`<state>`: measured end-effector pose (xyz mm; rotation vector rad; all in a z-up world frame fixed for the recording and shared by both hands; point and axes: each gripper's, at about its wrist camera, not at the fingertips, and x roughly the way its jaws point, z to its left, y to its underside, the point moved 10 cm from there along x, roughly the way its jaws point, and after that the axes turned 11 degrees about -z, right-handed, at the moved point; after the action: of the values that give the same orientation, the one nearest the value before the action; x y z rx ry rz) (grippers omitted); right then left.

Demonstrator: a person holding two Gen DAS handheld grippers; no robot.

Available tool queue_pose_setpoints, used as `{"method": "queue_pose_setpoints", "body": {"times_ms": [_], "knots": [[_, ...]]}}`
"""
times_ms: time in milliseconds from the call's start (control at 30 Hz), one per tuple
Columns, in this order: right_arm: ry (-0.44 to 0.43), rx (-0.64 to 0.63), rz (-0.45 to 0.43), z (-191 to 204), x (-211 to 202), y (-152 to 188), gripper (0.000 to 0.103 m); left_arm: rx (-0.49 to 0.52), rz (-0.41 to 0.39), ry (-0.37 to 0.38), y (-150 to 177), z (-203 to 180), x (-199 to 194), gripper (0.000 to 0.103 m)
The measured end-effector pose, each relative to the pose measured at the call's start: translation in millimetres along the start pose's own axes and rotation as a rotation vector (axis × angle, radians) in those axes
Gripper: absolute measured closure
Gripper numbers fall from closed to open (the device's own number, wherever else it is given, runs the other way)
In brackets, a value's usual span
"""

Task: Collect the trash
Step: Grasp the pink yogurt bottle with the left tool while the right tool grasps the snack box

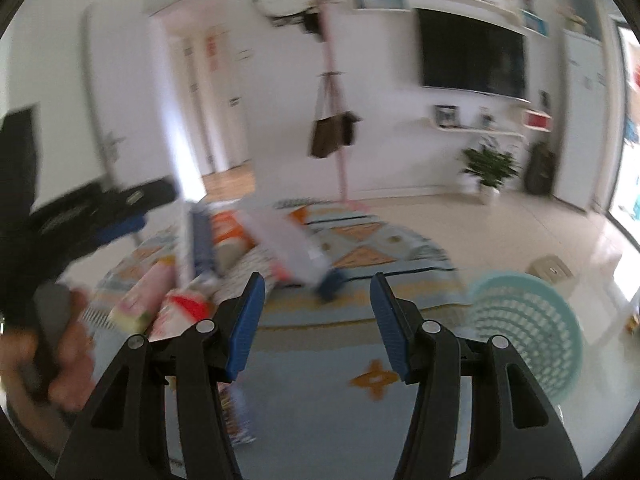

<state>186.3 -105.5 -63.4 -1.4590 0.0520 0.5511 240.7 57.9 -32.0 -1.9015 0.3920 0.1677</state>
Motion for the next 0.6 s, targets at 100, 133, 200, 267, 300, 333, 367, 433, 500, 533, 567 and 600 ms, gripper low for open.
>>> {"method": "queue_pose_setpoints", "body": {"times_ms": [100,133,200,267,300,333,367,433,500,533,567,600], "knots": [[-0.052,-0.035,0.042,28,6,20,0.051,-0.024,0.019,-0.050,0,32,4,0.027],[-0.069,-0.045,0.063,37,9,29,0.051,-0.028,0.029,-0.066,4,41,6,0.027],[-0.087,-0.063,0.094,51,12,43,0.051,-0.039,0.059,-0.084,8,56,11,0.027],[-0.116,-0.068,0.127,62,16,56,0.050,-0.055,0.087,-0.087,14,64,16,0.027],[-0.126,-0.074,0.139,66,15,63,0.047,-0.059,0.098,-0.094,18,70,15,0.027],[-0.130,-0.080,0.148,68,16,67,0.042,-0.056,0.104,-0.109,21,74,15,0.027],[-0.138,-0.089,0.160,70,15,72,0.039,-0.048,0.110,-0.130,21,81,15,0.027],[-0.153,-0.111,0.183,77,17,81,0.035,-0.036,0.129,-0.147,26,92,14,0.027],[-0.161,-0.122,0.217,81,20,91,0.034,-0.017,0.171,-0.176,33,102,16,0.027],[-0.163,-0.121,0.229,81,22,94,0.034,-0.008,0.196,-0.187,36,106,18,0.027],[-0.167,-0.120,0.248,81,24,99,0.034,0.003,0.226,-0.197,41,110,21,0.027],[-0.169,-0.121,0.264,82,29,102,0.033,0.021,0.265,-0.216,47,114,25,0.027]]}}
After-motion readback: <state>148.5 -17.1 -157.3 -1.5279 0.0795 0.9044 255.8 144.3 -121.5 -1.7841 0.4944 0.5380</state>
